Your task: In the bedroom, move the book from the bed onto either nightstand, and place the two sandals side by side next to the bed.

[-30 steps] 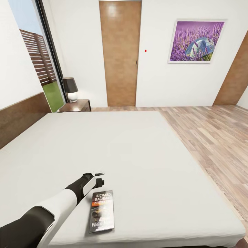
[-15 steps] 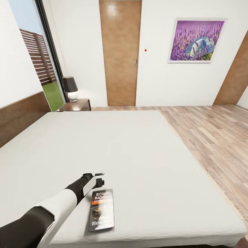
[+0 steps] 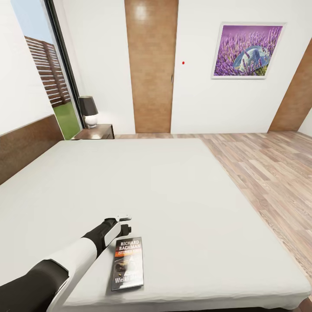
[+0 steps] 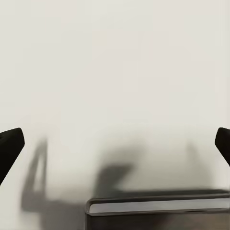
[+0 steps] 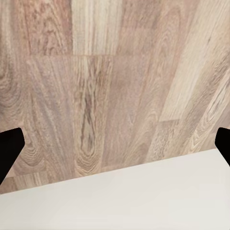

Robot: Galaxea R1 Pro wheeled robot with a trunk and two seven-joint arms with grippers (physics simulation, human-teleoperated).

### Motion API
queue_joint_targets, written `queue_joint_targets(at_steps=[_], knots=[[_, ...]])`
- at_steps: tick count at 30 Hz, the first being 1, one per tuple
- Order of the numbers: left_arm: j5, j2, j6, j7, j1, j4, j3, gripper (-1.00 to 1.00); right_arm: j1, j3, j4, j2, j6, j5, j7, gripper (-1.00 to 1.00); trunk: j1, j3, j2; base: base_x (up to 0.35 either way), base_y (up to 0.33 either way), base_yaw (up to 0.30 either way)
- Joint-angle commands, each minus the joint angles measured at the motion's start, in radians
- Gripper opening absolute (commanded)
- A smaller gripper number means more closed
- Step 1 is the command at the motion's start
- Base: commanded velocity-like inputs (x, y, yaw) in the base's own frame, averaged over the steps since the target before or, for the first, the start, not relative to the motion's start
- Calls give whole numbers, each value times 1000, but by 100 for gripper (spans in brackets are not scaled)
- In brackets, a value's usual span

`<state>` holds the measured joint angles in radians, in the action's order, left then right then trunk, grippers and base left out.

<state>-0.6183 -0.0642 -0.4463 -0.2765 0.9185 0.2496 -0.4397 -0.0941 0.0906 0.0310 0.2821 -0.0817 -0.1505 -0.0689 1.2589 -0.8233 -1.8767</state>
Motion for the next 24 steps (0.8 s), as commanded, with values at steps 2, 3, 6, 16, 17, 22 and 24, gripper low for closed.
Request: queue_joint_targets(at_steps=[2, 3, 6, 16, 17, 22, 24], knots=[[-11, 1, -3, -8, 0, 2, -7, 100, 1, 8, 2, 0, -6, -11, -3, 100, 0, -1, 0, 0, 0, 0], [-11, 1, -3, -8, 0, 2, -7, 100, 1, 8, 2, 0, -6, -11, -3, 100, 0, -1, 0, 0, 0, 0], [-11, 1, -4, -7, 0, 2, -7, 100, 1, 9, 3, 0, -6, -11, -3, 100, 11, -10, -21, 0, 0, 0], [-11, 1, -4, -7, 0, 2, -7, 100, 1, 10, 4, 1, -6, -10, -3, 100, 23, -19, -42, 0, 0, 0], [-11, 1, -4, -7, 0, 2, -7, 100, 1, 10, 4, 1, -6, -10, -3, 100, 23, -19, -42, 0, 0, 0], [-11, 0, -4, -7, 0, 2, -7, 100, 1, 11, 7, 4, -6, -10, -3, 100, 23, -19, -42, 0, 0, 0], [-11, 0, -4, -7, 0, 2, -7, 100, 0, 12, 7, 6, -5, -9, -3, 100, 23, -19, -42, 0, 0, 0]])
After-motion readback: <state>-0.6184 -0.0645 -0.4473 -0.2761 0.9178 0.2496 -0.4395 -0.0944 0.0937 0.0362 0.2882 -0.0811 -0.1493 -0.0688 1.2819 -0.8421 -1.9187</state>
